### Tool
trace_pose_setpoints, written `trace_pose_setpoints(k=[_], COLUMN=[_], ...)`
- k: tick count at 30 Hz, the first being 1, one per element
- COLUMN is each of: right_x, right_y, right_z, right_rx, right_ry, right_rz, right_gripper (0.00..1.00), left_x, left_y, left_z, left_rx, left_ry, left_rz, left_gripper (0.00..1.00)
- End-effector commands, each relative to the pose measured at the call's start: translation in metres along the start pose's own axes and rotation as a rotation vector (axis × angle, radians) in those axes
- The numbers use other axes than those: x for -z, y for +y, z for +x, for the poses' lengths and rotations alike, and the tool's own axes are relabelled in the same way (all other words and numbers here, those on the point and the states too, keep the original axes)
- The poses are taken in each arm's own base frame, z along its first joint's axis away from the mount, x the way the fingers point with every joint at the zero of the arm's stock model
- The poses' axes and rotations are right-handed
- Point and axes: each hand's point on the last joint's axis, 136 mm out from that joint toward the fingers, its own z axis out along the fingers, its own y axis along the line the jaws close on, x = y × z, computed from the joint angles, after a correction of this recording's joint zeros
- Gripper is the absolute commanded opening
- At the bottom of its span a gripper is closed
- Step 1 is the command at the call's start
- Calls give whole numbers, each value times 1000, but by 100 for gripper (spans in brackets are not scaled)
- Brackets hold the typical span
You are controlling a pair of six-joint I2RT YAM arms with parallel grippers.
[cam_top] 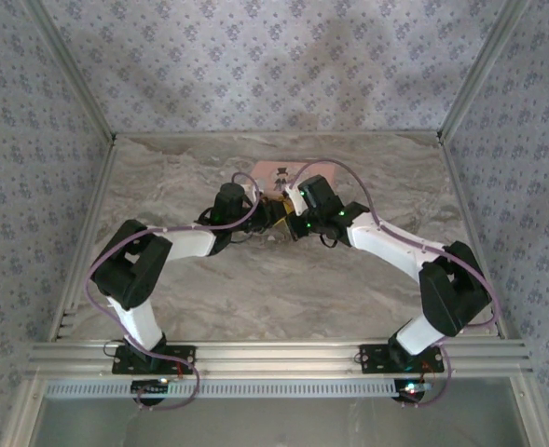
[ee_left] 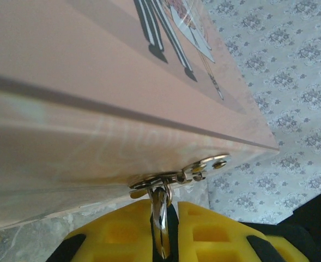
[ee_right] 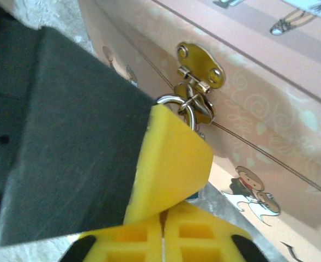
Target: Unlock a padlock with a key
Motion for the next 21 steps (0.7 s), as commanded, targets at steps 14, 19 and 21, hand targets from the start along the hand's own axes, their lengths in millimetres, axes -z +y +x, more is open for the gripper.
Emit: trace_pose_setpoints(k=[14,19,21], right_x=[11,1,-6], right_y=[-3,-3,-4], right_z=[30,49,56], right_rx=[-108,-182,-207], right_ry=[2,9,16], right_rz=[-21,-45,-46], right_gripper=[42,42,41], left_x=[3,0,1], left_y=[24,49,56], left_z=[20,43,49], left_rx=[-31,-22,-11], left_ry=[50,95,105], left_rz=[-94,-189,-215], left_gripper=[8,15,25])
